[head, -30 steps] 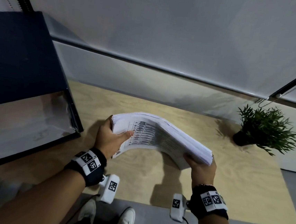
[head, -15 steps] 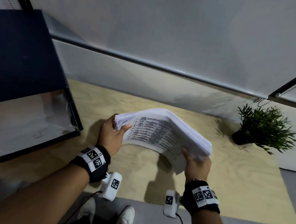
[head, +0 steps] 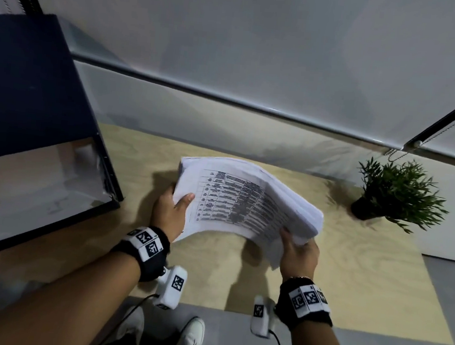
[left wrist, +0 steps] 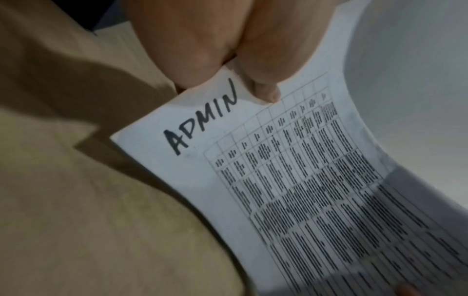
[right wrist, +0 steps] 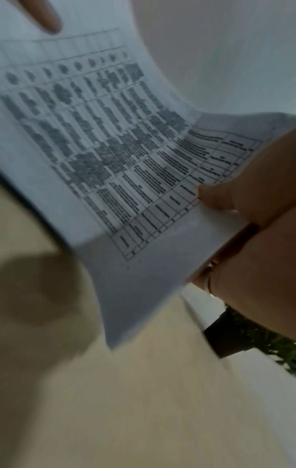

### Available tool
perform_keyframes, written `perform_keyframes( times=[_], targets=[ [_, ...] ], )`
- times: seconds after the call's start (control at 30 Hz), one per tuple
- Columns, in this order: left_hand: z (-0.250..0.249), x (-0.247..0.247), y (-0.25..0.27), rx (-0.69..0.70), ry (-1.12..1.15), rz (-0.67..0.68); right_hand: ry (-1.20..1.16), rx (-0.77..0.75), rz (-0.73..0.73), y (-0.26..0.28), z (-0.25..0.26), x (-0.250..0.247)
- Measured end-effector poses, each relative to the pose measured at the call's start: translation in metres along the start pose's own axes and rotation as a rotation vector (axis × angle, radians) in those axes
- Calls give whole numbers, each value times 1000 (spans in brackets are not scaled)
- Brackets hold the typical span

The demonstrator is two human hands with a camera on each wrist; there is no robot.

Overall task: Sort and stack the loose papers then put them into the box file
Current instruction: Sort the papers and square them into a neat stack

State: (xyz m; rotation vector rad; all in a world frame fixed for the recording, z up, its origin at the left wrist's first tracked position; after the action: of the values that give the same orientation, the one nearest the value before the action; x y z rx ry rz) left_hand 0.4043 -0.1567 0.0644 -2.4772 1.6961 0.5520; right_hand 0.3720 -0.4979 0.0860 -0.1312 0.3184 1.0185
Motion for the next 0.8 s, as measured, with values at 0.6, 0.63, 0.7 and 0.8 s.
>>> perform_keyframes(
  times=[0.6,0.63,0.7,0.8],
  targets=[
    [-191,4,6,539,-216,130,397,-859,-15,0,217,16],
    [-186,-4,6,461,-135,75,407,-744,-78,-6,205,11],
    [-170,-20,2,315,41,-60,380,-393,-90,-30,137,14],
    [-140,-33,-6,118,335,-164,-25,146,52,-31,29,32]
  ],
)
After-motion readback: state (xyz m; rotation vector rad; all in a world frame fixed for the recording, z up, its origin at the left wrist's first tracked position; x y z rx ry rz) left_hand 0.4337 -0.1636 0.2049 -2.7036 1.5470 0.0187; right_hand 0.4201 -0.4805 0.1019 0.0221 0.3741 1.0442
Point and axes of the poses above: each hand's wrist, its own y-axis away from the middle knuckle, its own x-axis out of the palm, z = x × y, the point moved 8 cm from there along -y, towards the middle knuckle, and after that the axes turned 5 degrees about -y, right-handed, at the moved point
